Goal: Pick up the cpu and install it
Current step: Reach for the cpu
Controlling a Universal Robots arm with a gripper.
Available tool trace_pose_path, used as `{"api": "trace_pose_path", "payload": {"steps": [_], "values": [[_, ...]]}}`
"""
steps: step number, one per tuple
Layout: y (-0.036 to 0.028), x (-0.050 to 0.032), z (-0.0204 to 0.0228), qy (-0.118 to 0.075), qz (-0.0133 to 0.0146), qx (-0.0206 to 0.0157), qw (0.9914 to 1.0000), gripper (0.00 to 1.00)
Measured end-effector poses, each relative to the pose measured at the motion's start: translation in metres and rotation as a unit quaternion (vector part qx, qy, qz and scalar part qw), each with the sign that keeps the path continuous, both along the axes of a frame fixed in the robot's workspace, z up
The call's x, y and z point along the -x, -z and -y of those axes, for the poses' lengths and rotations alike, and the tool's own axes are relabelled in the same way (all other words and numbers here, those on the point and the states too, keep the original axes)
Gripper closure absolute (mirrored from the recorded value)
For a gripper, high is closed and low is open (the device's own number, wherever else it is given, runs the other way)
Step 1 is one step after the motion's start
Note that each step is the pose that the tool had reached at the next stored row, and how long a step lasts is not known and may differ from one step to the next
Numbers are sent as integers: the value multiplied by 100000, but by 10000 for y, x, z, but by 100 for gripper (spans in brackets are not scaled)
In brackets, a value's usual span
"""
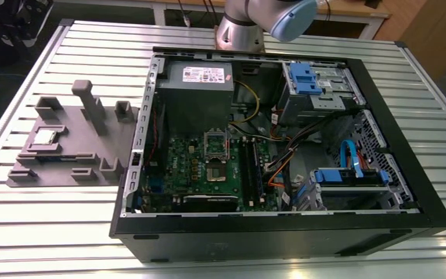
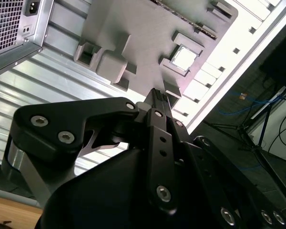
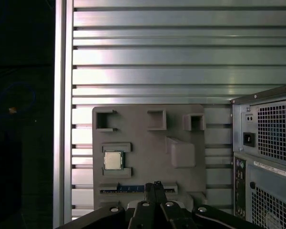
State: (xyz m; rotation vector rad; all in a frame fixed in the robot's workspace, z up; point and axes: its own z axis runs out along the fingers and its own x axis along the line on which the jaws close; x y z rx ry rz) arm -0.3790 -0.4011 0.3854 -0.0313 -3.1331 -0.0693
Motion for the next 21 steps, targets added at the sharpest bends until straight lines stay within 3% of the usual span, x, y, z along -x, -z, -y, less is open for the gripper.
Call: {"api": "trace_pose_path", "payload": {"steps": [21], "values": [[2,140,0,2,3,-1,100000,90]]}}
